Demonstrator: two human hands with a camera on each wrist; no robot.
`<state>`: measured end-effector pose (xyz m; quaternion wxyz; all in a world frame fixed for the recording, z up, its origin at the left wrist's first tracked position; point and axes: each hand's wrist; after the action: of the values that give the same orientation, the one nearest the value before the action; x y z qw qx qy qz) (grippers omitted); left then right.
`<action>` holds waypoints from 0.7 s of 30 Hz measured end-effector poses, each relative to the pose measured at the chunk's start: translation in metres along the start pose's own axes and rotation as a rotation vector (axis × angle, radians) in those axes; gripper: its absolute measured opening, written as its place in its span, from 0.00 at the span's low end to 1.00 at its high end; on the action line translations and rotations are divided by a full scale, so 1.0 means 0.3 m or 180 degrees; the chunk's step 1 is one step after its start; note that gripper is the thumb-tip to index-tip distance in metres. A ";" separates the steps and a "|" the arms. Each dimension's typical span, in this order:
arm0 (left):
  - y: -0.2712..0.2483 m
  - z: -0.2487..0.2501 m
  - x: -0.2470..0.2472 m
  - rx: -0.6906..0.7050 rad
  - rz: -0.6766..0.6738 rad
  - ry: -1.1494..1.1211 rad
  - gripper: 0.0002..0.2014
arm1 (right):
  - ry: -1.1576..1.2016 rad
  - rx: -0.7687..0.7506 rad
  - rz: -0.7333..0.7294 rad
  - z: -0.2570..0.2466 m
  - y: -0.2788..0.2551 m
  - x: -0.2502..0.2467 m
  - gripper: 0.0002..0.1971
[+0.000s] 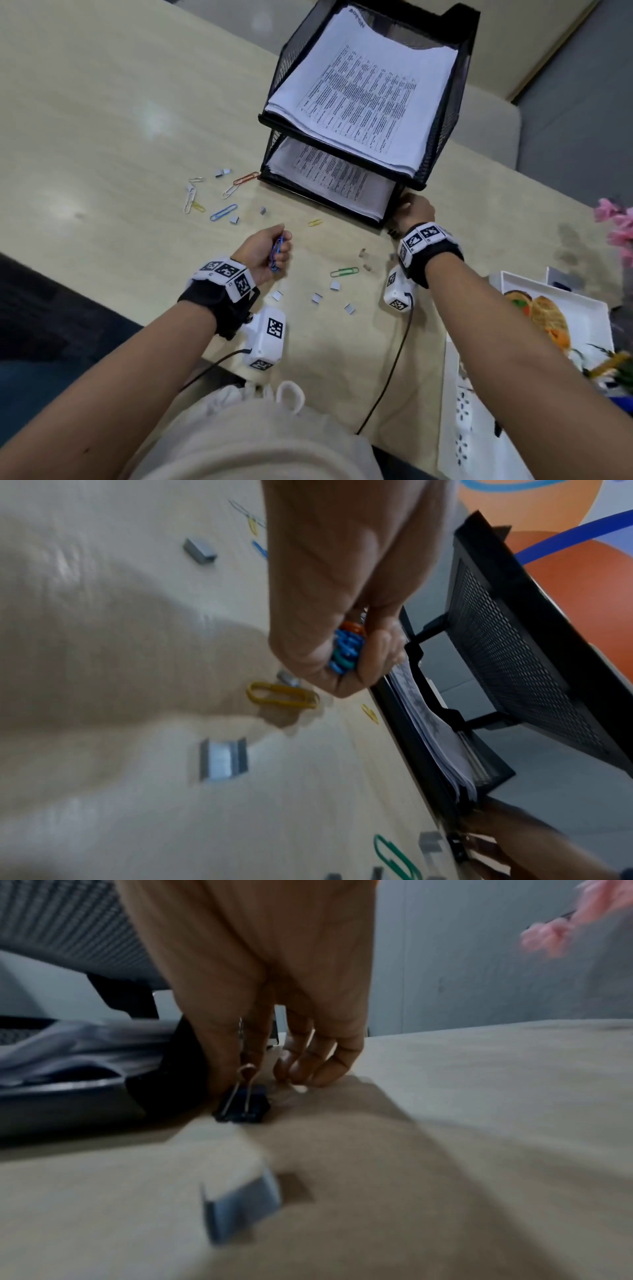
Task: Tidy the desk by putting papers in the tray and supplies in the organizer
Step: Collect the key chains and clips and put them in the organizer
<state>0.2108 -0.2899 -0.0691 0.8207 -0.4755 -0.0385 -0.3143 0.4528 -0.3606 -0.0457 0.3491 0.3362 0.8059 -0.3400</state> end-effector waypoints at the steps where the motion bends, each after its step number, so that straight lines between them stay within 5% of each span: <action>1: -0.003 0.001 -0.012 0.0001 0.0027 -0.0056 0.19 | -0.0058 0.0022 -0.0030 -0.003 0.000 0.004 0.14; 8: -0.025 -0.005 0.013 -0.0128 0.0046 -0.0152 0.19 | 0.0561 0.0600 0.0402 0.110 -0.081 -0.020 0.09; 11: -0.028 -0.006 0.037 -0.0097 0.0017 -0.0039 0.18 | 0.1112 0.0208 0.0737 0.124 -0.182 -0.016 0.09; 13: -0.029 -0.010 0.049 -0.0092 0.0028 -0.0054 0.16 | 0.1322 -0.0268 0.0345 0.095 -0.281 0.029 0.11; 16: -0.043 -0.011 0.060 -0.0063 0.0081 -0.0055 0.16 | 0.0613 -0.0769 -0.0316 0.061 -0.355 0.134 0.14; 21: -0.071 0.010 0.026 -0.0032 0.0007 -0.0274 0.17 | -0.0400 -0.0746 -0.0530 0.062 -0.371 0.163 0.07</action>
<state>0.2059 -0.2987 -0.0486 0.8162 -0.4928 -0.0717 -0.2929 0.3463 -0.4208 -0.0593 0.4062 0.2032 0.8418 -0.2917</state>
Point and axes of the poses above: each hand's wrist, its own y-axis towards the middle knuckle, its own x-axis out of the palm, z = x × y, and after that the axes turned 12 degrees about y, right-handed
